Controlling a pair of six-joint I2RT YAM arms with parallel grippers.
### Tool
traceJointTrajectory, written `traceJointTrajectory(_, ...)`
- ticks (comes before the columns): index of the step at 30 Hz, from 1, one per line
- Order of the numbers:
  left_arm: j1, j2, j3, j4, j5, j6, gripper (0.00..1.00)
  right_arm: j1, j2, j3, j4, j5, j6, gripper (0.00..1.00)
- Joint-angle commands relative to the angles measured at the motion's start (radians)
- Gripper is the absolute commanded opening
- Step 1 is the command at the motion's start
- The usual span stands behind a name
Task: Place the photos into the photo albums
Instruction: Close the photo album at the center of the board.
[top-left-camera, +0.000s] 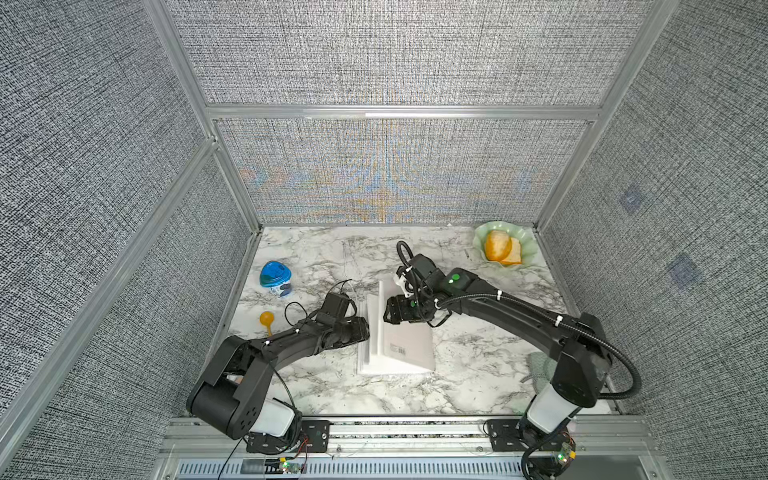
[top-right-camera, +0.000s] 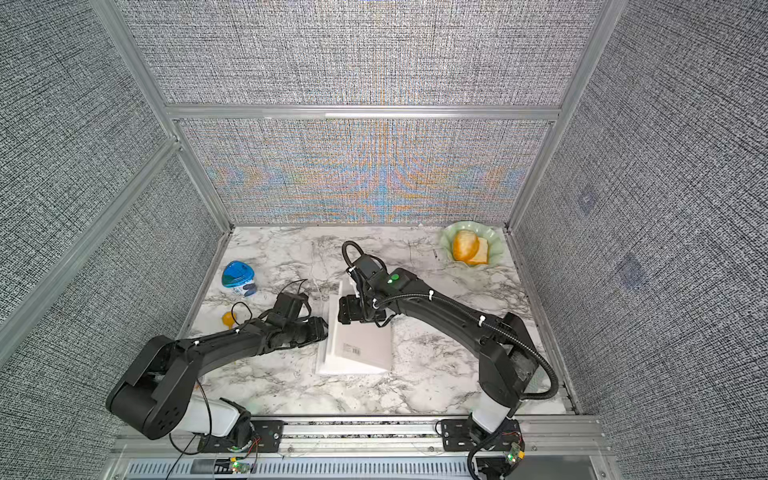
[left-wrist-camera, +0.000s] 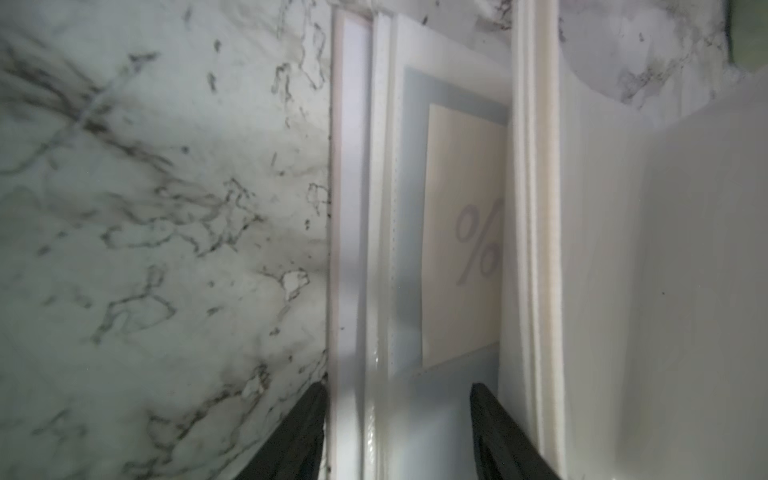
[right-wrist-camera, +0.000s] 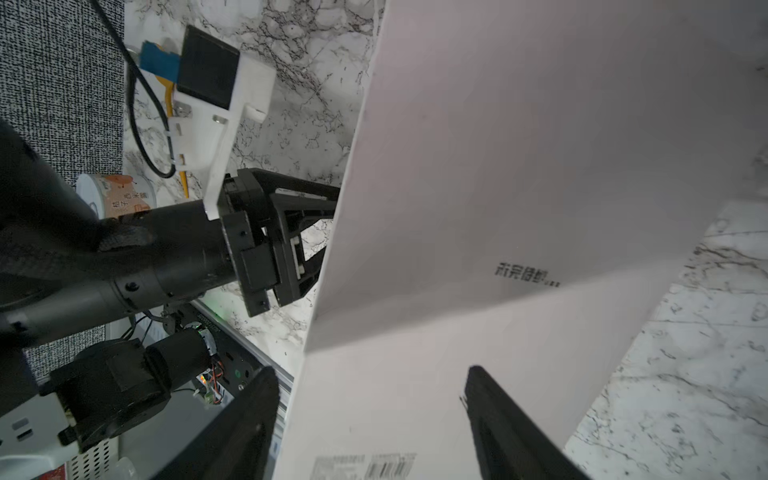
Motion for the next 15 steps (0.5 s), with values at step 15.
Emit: traceJointTrajectory(15, 0.138, -0.143, 0.083, -0.336, -0.211, 0.110, 0.64, -0.030, 0.064, 0.047, 0.067, -0.017, -0.008, 0.91)
